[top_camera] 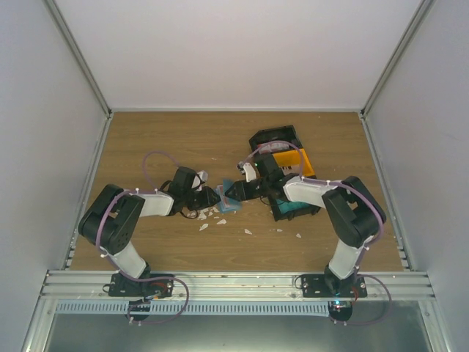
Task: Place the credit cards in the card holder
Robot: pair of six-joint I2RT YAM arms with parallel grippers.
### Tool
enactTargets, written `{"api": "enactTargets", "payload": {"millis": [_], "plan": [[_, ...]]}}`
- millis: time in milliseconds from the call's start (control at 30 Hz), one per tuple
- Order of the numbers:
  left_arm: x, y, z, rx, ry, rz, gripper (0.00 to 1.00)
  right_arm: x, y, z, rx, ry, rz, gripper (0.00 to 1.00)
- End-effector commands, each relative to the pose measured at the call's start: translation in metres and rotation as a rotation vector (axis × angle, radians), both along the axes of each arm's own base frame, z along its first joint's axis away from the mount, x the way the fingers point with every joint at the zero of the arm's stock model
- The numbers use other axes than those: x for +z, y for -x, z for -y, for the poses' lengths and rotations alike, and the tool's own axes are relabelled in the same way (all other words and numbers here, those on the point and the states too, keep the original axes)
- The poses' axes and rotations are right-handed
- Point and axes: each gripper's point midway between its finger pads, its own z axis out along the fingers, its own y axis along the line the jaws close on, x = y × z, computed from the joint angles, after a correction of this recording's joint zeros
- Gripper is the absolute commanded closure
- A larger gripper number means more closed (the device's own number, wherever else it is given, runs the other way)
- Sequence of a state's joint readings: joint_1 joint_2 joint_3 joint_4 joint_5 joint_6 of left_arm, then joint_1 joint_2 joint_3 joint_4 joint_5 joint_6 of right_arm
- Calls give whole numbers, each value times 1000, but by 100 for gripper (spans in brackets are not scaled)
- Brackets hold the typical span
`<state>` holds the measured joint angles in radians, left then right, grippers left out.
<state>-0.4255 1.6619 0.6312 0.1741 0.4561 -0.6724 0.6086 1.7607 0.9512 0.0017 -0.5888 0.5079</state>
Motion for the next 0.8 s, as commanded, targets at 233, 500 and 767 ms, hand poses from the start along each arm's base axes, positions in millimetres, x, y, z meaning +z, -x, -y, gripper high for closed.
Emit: {"api": "enactTargets", "payload": {"millis": [233,500,767], "plan": [[-18,23,-29,91,-112,-70,72,-36,8,-17,25,-18,-94,58],[15,22,-39,128,-115,26,74,-22,-7,-7,-41,42,-17,65],[44,11,-15,39,16,104,56,-9,-19,7,-106,153,85,66]]}}
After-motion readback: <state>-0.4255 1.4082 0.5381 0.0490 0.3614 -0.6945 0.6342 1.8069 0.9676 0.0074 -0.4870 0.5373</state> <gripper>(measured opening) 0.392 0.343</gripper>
